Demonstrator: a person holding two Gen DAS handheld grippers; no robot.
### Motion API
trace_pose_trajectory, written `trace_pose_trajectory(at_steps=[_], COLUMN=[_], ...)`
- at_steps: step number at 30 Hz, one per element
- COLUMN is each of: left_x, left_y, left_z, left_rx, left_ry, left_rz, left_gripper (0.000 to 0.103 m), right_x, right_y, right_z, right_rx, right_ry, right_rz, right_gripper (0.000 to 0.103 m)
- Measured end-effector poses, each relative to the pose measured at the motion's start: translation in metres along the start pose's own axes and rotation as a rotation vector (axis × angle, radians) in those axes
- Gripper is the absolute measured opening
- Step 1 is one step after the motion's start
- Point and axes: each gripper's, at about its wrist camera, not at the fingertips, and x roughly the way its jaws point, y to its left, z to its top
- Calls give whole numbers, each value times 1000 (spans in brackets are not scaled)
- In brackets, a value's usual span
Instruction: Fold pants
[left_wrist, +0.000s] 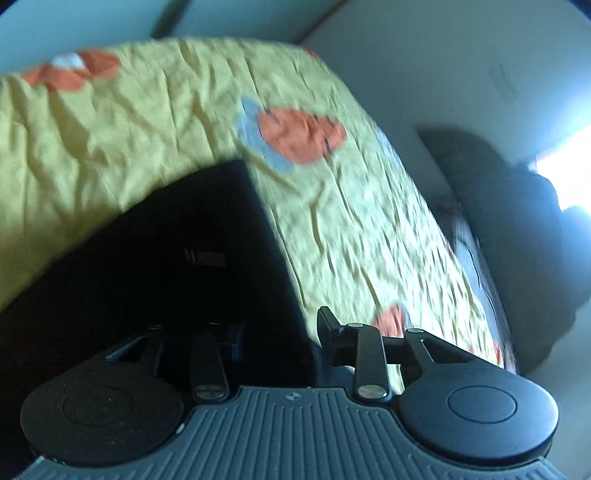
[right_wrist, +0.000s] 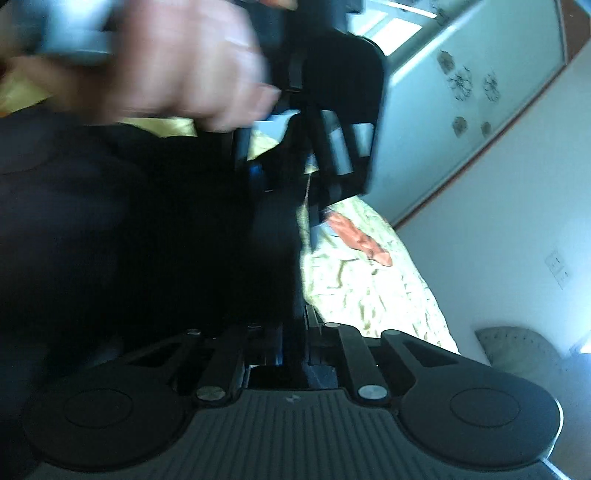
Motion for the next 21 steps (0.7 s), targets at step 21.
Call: trace_pose_trajectory(at_steps=[21], left_x=[-42], left_y=[24], left_z=[-21], left_rx=[171], left_ry=[-8], left_rz=[-7], left_gripper=[6], right_x=[-5], right_y=[-34], right_z=[-48], right_rx=[134], right_ry=[238], right_rz=[-313], right_gripper=[8])
